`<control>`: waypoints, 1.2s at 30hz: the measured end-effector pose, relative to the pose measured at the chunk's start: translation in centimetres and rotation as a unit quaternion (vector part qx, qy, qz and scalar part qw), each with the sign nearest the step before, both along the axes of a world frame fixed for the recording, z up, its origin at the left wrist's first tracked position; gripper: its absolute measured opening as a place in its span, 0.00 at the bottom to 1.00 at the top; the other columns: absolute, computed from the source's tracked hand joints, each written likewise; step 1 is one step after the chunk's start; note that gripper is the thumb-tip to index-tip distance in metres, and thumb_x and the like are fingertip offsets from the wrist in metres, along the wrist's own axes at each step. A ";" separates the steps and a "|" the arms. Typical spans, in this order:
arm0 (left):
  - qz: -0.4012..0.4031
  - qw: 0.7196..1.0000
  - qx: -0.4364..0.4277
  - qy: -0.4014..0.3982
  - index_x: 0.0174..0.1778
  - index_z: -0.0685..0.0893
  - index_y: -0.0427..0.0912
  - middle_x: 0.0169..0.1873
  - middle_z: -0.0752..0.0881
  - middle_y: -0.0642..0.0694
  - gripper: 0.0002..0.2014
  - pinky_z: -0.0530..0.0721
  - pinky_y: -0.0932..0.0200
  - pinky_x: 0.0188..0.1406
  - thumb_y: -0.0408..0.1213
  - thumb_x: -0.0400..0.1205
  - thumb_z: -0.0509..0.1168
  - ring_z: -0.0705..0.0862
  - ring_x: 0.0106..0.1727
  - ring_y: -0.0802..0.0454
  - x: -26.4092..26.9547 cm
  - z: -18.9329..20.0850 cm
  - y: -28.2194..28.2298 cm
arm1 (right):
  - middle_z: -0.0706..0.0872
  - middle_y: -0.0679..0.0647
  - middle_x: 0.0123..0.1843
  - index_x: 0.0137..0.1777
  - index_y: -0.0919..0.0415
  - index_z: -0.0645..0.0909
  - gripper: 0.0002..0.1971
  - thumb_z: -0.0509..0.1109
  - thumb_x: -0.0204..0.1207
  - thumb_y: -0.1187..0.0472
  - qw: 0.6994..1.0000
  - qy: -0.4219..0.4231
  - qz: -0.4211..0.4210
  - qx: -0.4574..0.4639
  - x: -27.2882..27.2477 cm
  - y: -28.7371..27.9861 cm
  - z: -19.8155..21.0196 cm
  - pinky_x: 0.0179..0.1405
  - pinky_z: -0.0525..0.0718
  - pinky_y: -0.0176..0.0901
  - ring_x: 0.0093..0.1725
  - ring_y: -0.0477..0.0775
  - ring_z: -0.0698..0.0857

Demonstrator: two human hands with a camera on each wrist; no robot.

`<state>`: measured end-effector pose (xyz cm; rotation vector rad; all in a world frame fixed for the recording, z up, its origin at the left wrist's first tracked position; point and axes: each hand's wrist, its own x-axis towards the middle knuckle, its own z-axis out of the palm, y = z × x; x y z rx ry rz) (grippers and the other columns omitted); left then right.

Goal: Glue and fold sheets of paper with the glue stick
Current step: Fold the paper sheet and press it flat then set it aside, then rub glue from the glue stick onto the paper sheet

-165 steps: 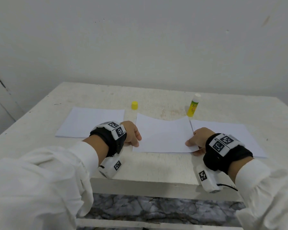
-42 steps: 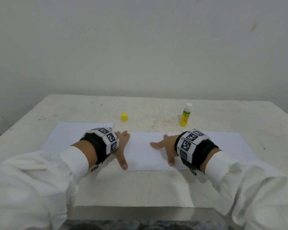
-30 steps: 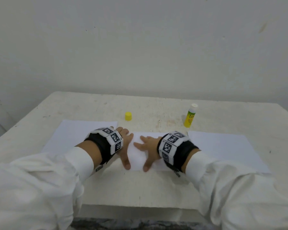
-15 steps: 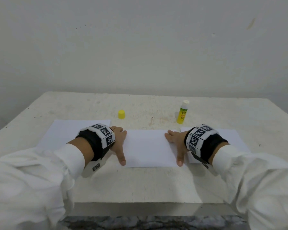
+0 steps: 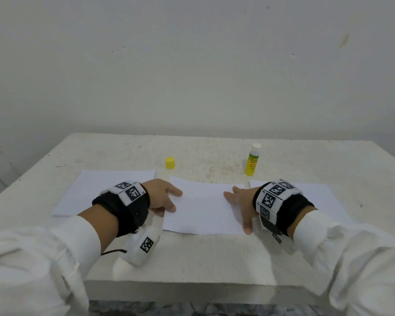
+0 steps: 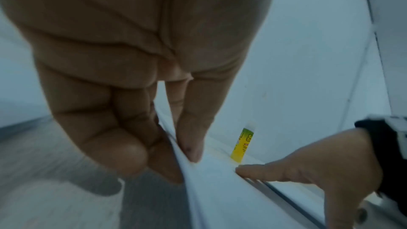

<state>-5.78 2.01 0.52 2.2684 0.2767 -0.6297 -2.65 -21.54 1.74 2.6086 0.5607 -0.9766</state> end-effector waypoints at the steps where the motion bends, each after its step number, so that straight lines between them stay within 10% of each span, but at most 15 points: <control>1: 0.012 1.000 -0.011 0.003 0.69 0.81 0.46 0.48 0.86 0.42 0.26 0.89 0.54 0.49 0.22 0.76 0.71 0.87 0.48 0.41 -0.2 -0.1 0.2 | 0.50 0.62 0.83 0.84 0.56 0.44 0.55 0.80 0.67 0.54 1.000 -0.002 -0.014 0.018 -0.1 0.0 0.1 0.75 0.67 0.61 0.80 0.65 0.59; 6: 0.087 0.994 -0.058 -0.029 0.67 0.82 0.41 0.36 0.81 0.43 0.23 0.80 0.66 0.20 0.16 0.80 0.60 0.77 0.29 0.50 0.1 0.0 0.4 | 0.62 0.55 0.81 0.82 0.52 0.60 0.39 0.73 0.74 0.48 0.980 -0.062 -0.119 0.146 -0.4 -0.1 0.7 0.75 0.64 0.48 0.79 0.58 0.65; 9: 0.094 0.994 -0.046 -0.012 0.68 0.80 0.44 0.40 0.79 0.39 0.23 0.79 0.59 0.27 0.18 0.82 0.58 0.75 0.29 0.46 1.8 -0.1 0.1 | 0.63 0.53 0.81 0.82 0.52 0.60 0.38 0.72 0.75 0.47 0.976 -0.059 -0.131 0.164 -0.4 0.7 0.6 0.76 0.63 0.49 0.79 0.56 0.65; 15: 0.190 0.978 -0.082 -0.010 0.39 0.76 0.28 0.27 0.74 0.35 0.04 0.70 0.55 0.24 0.18 0.78 0.59 0.71 0.22 0.45 5.8 -1.1 -0.1 | 0.59 0.51 0.84 0.84 0.51 0.55 0.39 0.69 0.78 0.46 0.982 -0.033 -0.110 0.149 0.2 2.4 1.0 0.78 0.58 0.47 0.82 0.54 0.59; 20: 0.145 0.989 -0.042 -0.004 0.41 0.78 0.30 0.24 0.74 0.38 0.05 0.67 0.58 0.23 0.19 0.76 0.59 0.69 0.22 0.45 8.0 -1.3 -0.1 | 0.58 0.53 0.84 0.84 0.52 0.53 0.40 0.69 0.78 0.46 0.983 -0.031 -0.118 0.134 1.5 4.1 1.0 0.78 0.59 0.48 0.82 0.56 0.59; 24: 0.086 0.996 0.036 -0.009 0.54 0.82 0.31 0.52 0.86 0.35 0.08 0.76 0.66 0.20 0.27 0.83 0.60 0.78 0.36 0.49 9.6 -1.0 0.2 | 0.60 0.56 0.82 0.84 0.53 0.53 0.38 0.66 0.79 0.46 0.988 -0.032 -0.102 0.111 2.2 5.3 1.3 0.75 0.64 0.49 0.80 0.58 0.62; 29: -0.006 0.985 0.169 -0.038 0.69 0.78 0.33 0.68 0.79 0.39 0.18 0.79 0.58 0.57 0.33 0.84 0.62 0.80 0.65 0.42 10.8 -0.5 0.9 | 0.62 0.57 0.82 0.84 0.52 0.52 0.36 0.64 0.81 0.46 0.991 -0.037 -0.083 0.094 3.3 6.7 1.7 0.74 0.65 0.48 0.79 0.59 0.63; 36: -0.009 0.954 0.282 -0.100 0.55 0.74 0.43 0.62 0.72 0.41 0.08 0.71 0.54 0.59 0.37 0.83 0.55 0.74 0.60 0.41 15.0 -1.0 2.1 | 0.68 0.59 0.78 0.83 0.55 0.56 0.33 0.62 0.82 0.45 0.994 -0.035 -0.074 0.066 4.9 8.0 2.0 0.72 0.69 0.50 0.76 0.61 0.68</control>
